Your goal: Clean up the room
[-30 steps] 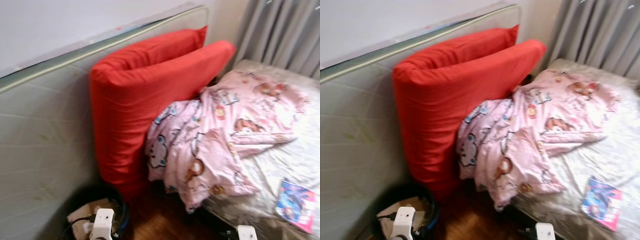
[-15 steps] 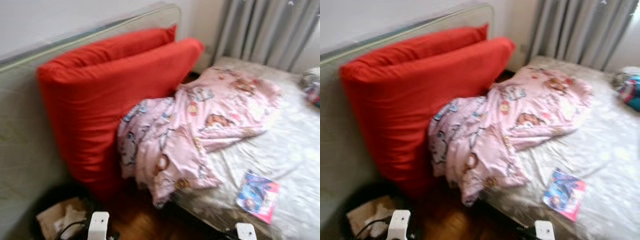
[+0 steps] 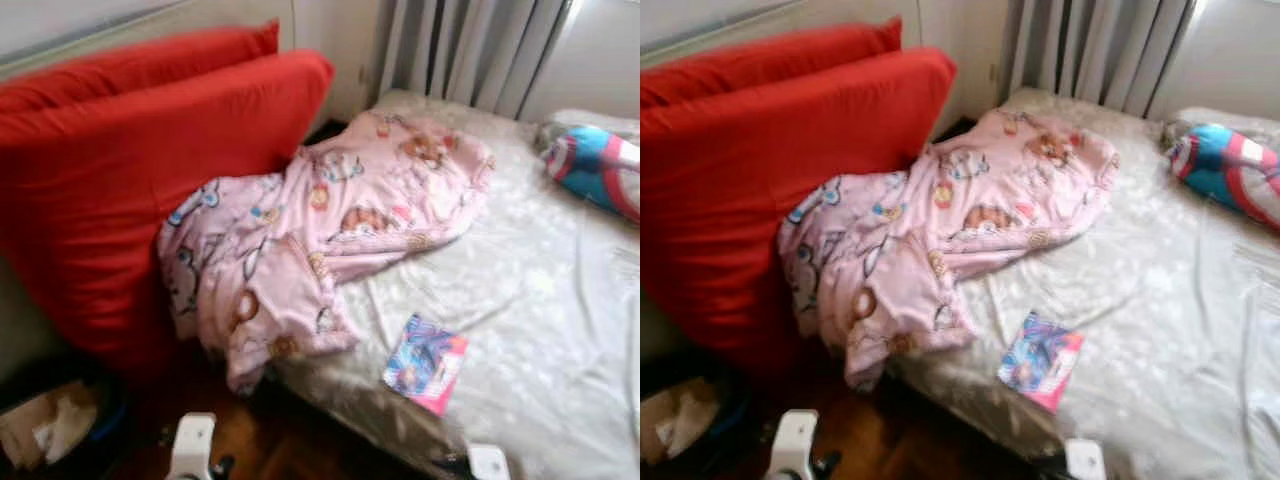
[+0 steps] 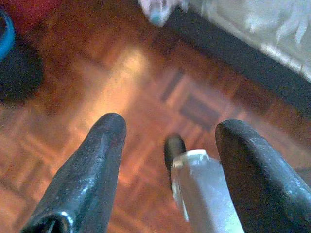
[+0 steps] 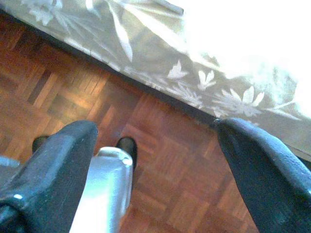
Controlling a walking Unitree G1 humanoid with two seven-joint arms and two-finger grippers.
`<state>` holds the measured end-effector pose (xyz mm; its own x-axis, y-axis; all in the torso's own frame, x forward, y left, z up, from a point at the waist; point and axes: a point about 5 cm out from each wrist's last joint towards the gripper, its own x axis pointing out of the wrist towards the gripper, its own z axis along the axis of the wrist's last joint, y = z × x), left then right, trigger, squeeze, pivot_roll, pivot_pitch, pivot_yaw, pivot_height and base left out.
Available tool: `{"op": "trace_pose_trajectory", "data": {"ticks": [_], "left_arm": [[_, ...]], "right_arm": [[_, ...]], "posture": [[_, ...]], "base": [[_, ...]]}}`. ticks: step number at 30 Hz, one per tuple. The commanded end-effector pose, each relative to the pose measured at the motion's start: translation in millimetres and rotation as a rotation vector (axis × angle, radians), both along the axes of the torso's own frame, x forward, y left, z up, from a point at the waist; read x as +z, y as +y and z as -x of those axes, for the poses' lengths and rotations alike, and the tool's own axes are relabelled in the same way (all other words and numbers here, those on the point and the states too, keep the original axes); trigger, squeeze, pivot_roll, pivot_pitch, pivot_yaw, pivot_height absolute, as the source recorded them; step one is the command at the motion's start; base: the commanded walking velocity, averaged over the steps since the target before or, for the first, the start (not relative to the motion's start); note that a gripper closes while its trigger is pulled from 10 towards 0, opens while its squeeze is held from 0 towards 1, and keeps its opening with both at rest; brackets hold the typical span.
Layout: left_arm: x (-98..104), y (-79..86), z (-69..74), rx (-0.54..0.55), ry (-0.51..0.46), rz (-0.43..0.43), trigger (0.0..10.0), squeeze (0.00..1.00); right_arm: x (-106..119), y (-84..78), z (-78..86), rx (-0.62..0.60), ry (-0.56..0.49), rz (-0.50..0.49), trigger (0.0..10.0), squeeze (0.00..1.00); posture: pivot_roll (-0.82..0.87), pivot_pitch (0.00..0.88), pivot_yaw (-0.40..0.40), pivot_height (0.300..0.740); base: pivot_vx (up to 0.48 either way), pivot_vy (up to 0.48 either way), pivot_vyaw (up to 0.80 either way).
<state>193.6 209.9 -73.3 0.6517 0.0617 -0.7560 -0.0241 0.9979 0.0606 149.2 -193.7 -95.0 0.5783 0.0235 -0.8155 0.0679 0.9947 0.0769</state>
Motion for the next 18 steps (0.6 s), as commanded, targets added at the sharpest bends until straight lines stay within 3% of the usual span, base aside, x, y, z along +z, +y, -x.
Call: {"op": "trace_pose_trajectory", "data": {"ticks": [1, 5, 18], "left_arm": [[-3.0, -3.0, 4.2, 0.000, 0.019, 0.009, 10.0, 0.00], [-2.4, -3.0, 3.2, -0.003, 0.016, 0.008, 10.0, 0.00], [-1.1, -4.4, 0.5, -0.008, 0.003, 0.008, 10.0, 0.00]], "right_arm": [[-2.9, -1.8, 7.9, -0.011, 0.025, -0.002, 10.0, 0.00], [-3.4, -1.6, 8.5, -0.016, 0.034, -0.004, 10.0, 0.00], [-3.5, -2.0, 8.7, -0.011, 0.041, -0.006, 10.0, 0.00]], "posture": [[-0.01, 0.081, -0.021, 0.740], [-0.01, 0.081, -0.019, 0.740], [-0.01, 0.082, -0.020, 0.740]], "base": [[0.000, -0.375, 0.00], [0.000, -0.372, -0.24], [0.000, -0.370, -0.68]]}}
